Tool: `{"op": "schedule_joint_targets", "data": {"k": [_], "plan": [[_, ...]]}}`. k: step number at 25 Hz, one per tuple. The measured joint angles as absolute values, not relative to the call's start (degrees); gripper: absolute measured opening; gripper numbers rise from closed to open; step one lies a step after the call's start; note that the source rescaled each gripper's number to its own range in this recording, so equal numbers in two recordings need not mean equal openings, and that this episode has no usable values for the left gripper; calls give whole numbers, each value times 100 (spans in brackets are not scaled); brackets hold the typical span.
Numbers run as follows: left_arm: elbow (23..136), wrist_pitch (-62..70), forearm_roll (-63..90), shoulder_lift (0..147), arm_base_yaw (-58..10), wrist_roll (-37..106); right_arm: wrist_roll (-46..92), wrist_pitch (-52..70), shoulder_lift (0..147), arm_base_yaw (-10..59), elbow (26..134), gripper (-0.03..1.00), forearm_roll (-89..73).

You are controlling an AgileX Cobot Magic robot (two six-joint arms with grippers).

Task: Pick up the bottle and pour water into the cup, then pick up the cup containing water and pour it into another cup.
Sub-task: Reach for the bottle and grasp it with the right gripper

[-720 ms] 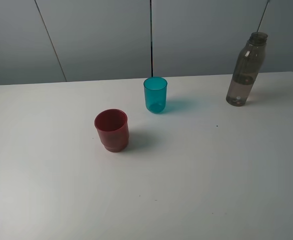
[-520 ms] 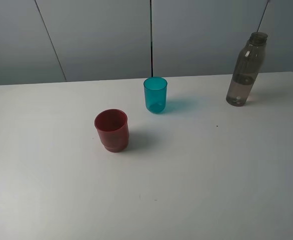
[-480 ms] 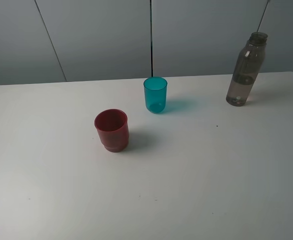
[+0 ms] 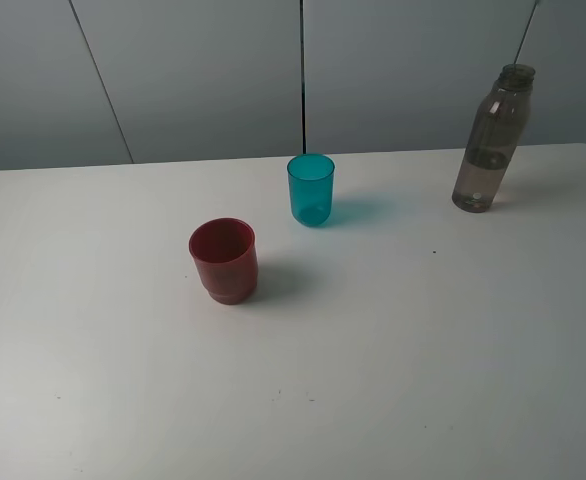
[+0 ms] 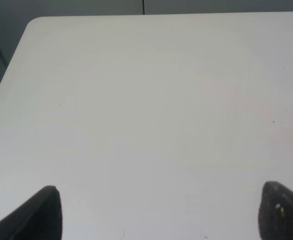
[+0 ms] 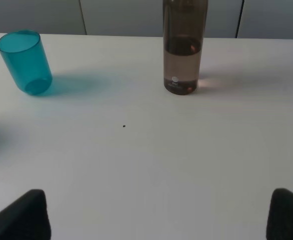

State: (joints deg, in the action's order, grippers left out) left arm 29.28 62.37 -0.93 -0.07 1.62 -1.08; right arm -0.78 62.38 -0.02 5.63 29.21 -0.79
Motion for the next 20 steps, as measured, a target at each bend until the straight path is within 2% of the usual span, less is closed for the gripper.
{"op": "schedule_joint_targets", "data": {"k": [20], "plan": [[2928, 6237, -93, -7, 162, -108, -78, 6238, -2, 563, 2921, 79, -79]]}}
